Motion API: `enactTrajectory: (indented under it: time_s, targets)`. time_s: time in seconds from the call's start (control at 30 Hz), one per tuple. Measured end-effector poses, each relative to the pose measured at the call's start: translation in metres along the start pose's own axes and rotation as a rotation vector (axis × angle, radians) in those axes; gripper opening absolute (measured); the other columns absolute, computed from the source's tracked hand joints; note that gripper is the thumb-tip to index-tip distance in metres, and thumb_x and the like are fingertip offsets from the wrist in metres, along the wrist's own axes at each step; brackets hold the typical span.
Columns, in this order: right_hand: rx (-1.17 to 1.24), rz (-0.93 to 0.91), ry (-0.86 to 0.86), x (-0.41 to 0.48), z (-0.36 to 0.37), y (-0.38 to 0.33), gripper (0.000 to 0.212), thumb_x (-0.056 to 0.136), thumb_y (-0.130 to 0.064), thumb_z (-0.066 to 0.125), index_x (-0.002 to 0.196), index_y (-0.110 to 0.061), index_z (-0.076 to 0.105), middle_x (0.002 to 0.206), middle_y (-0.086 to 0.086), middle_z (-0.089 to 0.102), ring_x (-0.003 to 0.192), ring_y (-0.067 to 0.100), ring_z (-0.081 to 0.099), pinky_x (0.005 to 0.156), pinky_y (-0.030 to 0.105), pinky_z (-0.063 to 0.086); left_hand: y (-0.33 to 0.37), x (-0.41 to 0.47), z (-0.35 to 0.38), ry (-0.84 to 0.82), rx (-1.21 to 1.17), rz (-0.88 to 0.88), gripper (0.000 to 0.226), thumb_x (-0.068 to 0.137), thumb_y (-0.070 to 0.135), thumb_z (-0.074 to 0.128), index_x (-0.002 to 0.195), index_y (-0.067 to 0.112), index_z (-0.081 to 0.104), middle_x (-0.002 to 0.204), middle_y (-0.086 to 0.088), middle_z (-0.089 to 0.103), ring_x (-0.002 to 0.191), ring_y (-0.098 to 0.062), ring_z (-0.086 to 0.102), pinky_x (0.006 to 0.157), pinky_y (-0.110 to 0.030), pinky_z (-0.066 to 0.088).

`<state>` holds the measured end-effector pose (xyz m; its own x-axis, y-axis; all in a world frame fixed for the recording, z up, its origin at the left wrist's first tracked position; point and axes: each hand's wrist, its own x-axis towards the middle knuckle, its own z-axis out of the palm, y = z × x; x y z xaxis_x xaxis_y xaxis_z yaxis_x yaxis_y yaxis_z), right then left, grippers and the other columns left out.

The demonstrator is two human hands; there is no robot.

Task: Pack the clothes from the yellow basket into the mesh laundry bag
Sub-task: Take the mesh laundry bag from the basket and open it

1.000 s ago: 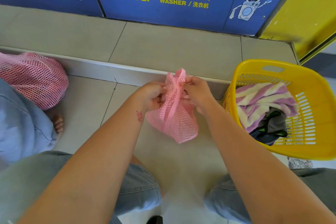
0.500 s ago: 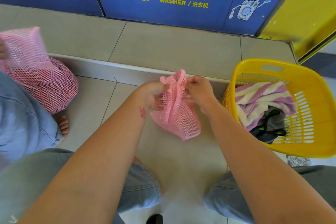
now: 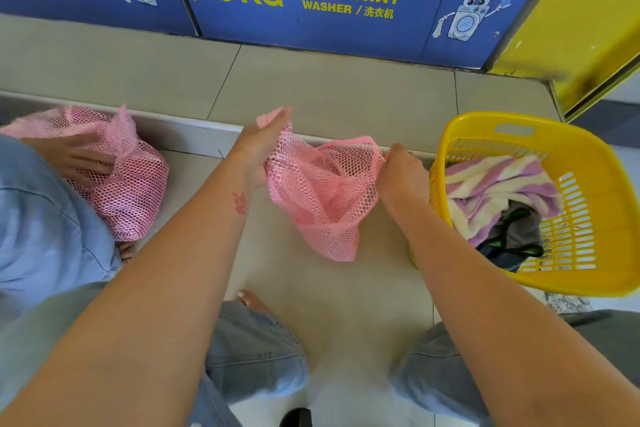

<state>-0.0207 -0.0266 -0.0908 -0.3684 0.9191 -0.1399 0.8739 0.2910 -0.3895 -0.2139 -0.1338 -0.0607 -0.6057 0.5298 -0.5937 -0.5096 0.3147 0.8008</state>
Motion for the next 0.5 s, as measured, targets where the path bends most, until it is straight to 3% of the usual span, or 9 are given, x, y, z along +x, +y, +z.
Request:
enactTrajectory:
  time_s: [0.1,0.3,0.4,0.5]
  targets:
    - [-0.097,-0.002,-0.016,-0.001,0.0,0.003,0.025,0.093,-0.001,0.044,0.116,-0.004,0.054,0.118,0.019,0.064,0.106,0.04,0.063,0.077,0.039,0.048,0.001,-0.004,0.0,-0.031,0.066,0.083,0.009,0.09,0.014,0.075,0.097,0.014,0.069,0.077,-0.008,0.072,0.055,-0.019,0.072,0.054,-0.03,0.058]
    - [-0.147,0.019,-0.042,-0.002,-0.001,0.008,0.031,0.091,0.001,0.046,0.122,-0.003,0.053,0.124,0.019,0.06,0.11,0.039,0.063,0.085,0.042,0.051,0.01,-0.014,0.013,-0.071,-0.023,0.196,0.009,0.092,0.021,0.074,0.1,0.016,0.072,0.083,-0.004,0.08,0.074,-0.02,0.078,0.064,-0.035,0.062]
    - [-0.104,0.008,-0.051,-0.004,-0.005,0.008,0.035,0.092,-0.002,0.047,0.127,-0.002,0.047,0.131,0.02,0.051,0.114,0.041,0.059,0.088,0.044,0.049,0.011,-0.017,0.021,-0.09,0.057,0.208,0.032,0.087,0.042,0.075,0.111,0.021,0.072,0.1,-0.003,0.081,0.092,-0.023,0.078,0.081,-0.042,0.062]
    - [-0.015,-0.058,0.024,-0.007,-0.014,0.003,0.033,0.094,-0.007,0.047,0.126,-0.003,0.048,0.131,0.02,0.049,0.111,0.043,0.059,0.084,0.043,0.048,0.01,-0.026,0.032,-0.11,0.179,0.153,0.077,0.073,0.079,0.058,0.133,0.03,0.061,0.132,-0.002,0.069,0.122,-0.029,0.065,0.104,-0.055,0.049]
